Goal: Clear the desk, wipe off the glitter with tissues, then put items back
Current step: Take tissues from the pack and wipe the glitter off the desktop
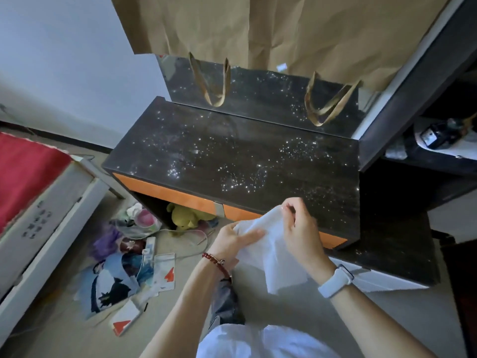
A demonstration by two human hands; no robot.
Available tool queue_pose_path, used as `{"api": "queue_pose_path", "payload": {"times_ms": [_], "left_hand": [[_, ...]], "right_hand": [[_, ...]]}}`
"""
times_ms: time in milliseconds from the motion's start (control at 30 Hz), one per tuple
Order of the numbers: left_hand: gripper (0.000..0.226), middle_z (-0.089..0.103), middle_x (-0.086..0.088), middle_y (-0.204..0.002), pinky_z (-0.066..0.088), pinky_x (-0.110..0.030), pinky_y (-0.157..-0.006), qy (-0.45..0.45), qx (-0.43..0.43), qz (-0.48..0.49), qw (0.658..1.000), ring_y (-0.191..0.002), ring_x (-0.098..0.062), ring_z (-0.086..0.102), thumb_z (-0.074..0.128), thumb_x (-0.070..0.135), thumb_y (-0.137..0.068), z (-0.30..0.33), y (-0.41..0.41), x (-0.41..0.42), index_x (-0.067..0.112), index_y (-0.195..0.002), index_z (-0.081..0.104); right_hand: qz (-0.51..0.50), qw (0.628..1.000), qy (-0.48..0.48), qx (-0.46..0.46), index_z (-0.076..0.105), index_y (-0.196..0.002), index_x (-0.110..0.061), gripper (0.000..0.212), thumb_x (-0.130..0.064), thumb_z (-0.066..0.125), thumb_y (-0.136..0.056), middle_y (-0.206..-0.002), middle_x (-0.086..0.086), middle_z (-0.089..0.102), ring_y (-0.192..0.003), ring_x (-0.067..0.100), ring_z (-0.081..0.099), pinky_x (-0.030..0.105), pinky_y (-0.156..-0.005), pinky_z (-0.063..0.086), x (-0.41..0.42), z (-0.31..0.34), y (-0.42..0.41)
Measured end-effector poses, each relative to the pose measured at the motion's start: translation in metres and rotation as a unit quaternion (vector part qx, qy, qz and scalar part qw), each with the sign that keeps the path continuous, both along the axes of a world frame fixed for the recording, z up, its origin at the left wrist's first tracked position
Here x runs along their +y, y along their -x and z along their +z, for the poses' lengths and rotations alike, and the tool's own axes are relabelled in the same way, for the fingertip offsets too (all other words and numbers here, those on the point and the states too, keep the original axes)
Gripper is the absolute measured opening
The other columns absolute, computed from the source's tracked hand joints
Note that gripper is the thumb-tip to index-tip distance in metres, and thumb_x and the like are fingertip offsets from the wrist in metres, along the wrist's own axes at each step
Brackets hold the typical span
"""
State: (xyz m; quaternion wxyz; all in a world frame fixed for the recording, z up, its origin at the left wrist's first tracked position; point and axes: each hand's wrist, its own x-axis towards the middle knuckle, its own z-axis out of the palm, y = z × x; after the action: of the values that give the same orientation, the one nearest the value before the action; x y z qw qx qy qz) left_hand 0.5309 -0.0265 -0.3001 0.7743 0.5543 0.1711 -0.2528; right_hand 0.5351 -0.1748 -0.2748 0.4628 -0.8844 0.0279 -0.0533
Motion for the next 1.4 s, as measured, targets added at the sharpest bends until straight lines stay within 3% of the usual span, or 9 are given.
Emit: {"api": "queue_pose_path", "payload": {"times_ms": [100, 333, 433, 667, 733, 833, 1000, 1200, 1400], "left_hand": [[0.034, 0.07, -0.011, -0.082, 0.056, -0.031, -0.069, 0.059, 0.013, -0.029, 0.998, -0.07, -0.021, 0.067, 0.069, 0.01, -0.065, -0.001, -0.051, 0.03, -0.001, -0.097, 0.065], [0.021, 0.064, -0.009, -0.079, 0.056, -0.028, -0.062, 0.108, 0.035, -0.125, 0.986, -0.066, -0.017, 0.065, 0.062, 0.014, -0.074, -0.003, -0.137, 0.059, 0.003, -0.092, 0.058], [0.021, 0.053, -0.009, -0.069, 0.052, -0.024, -0.046, 0.065, 0.058, -0.1, 0.991, -0.05, -0.013, 0.06, 0.058, 0.004, -0.083, -0.013, -0.164, 0.058, 0.01, -0.067, 0.045], [0.031, 0.047, 0.002, -0.053, 0.04, -0.015, -0.034, -0.094, -0.03, -0.103, 0.99, -0.033, -0.002, 0.042, 0.058, -0.001, -0.084, -0.02, -0.207, 0.014, 0.014, -0.063, 0.041], [0.024, 0.05, -0.004, -0.068, 0.049, -0.024, -0.045, -0.141, -0.063, -0.084, 0.984, -0.046, -0.007, 0.05, 0.064, 0.006, -0.081, -0.016, -0.219, -0.015, 0.016, -0.073, 0.044], [0.039, 0.046, -0.009, -0.109, 0.045, -0.035, -0.089, -0.334, -0.176, -0.083, 0.922, -0.096, -0.022, 0.051, 0.067, 0.015, -0.08, -0.024, -0.23, -0.048, 0.012, -0.113, 0.046], [0.053, 0.031, -0.011, -0.144, 0.024, -0.049, -0.111, -0.517, -0.272, -0.191, 0.789, -0.134, -0.031, 0.026, 0.052, 0.019, -0.085, -0.046, -0.216, -0.064, 0.015, -0.135, 0.035], [0.063, -0.009, -0.003, -0.156, -0.002, -0.059, -0.112, -0.613, -0.192, -0.343, 0.686, -0.142, -0.026, -0.014, 0.039, 0.04, -0.092, -0.087, -0.213, -0.058, 0.026, -0.144, 0.007], [0.062, -0.007, -0.003, -0.156, -0.003, -0.061, -0.112, -0.645, -0.182, -0.327, 0.666, -0.143, -0.027, -0.012, 0.036, 0.046, -0.091, -0.102, -0.228, -0.063, 0.032, -0.144, 0.007]], "right_hand": [[-0.061, 0.998, 0.0, -0.018, 0.051, -0.09, -0.006, 0.01, -0.009, 0.042, -0.093, -0.078, 0.012, 0.06, -0.071, 0.033, 0.052, 0.035, -0.065, 0.033, 0.015, -0.001, -0.043], [-0.123, 0.992, 0.034, 0.009, 0.052, -0.093, -0.006, 0.011, -0.009, 0.041, -0.094, -0.08, 0.002, 0.055, -0.072, 0.023, 0.05, 0.033, -0.065, 0.035, 0.024, -0.006, -0.104], [-0.184, 0.981, 0.053, 0.007, 0.052, -0.095, -0.004, 0.012, -0.008, 0.041, -0.094, -0.085, 0.002, 0.054, -0.076, 0.021, 0.05, 0.028, -0.067, 0.036, 0.005, -0.012, -0.111], [-0.262, 0.957, 0.121, 0.045, 0.053, -0.098, -0.002, 0.013, -0.008, 0.044, -0.093, -0.089, 0.012, 0.058, -0.079, 0.021, 0.054, 0.029, -0.068, 0.04, -0.066, -0.014, -0.111], [-0.278, 0.95, 0.132, 0.053, 0.055, -0.1, -0.001, 0.015, -0.009, 0.045, -0.092, -0.095, 0.017, 0.062, -0.083, 0.025, 0.056, 0.03, -0.07, 0.04, -0.086, -0.017, -0.12], [-0.333, 0.929, 0.124, 0.106, 0.048, -0.12, -0.004, 0.032, -0.016, 0.049, -0.091, -0.114, 0.021, 0.058, -0.104, 0.035, 0.056, 0.041, -0.081, 0.045, -0.117, -0.027, -0.135], [-0.335, 0.907, 0.237, 0.094, 0.045, -0.127, -0.004, 0.042, -0.017, 0.042, -0.088, -0.125, 0.025, 0.05, -0.117, 0.039, 0.046, 0.049, -0.096, 0.038, -0.116, -0.059, -0.142], [-0.144, 0.93, 0.265, 0.208, 0.039, -0.135, -0.02, 0.058, -0.043, 0.024, -0.085, -0.147, 0.021, 0.029, -0.137, 0.038, 0.024, 0.063, -0.105, 0.018, -0.064, -0.126, -0.169], [-0.164, 0.894, 0.358, 0.211, 0.03, -0.139, -0.023, 0.058, -0.051, 0.012, -0.092, -0.145, 0.019, 0.034, -0.134, 0.037, 0.031, 0.059, -0.106, 0.026, -0.136, -0.159, -0.144]]}}
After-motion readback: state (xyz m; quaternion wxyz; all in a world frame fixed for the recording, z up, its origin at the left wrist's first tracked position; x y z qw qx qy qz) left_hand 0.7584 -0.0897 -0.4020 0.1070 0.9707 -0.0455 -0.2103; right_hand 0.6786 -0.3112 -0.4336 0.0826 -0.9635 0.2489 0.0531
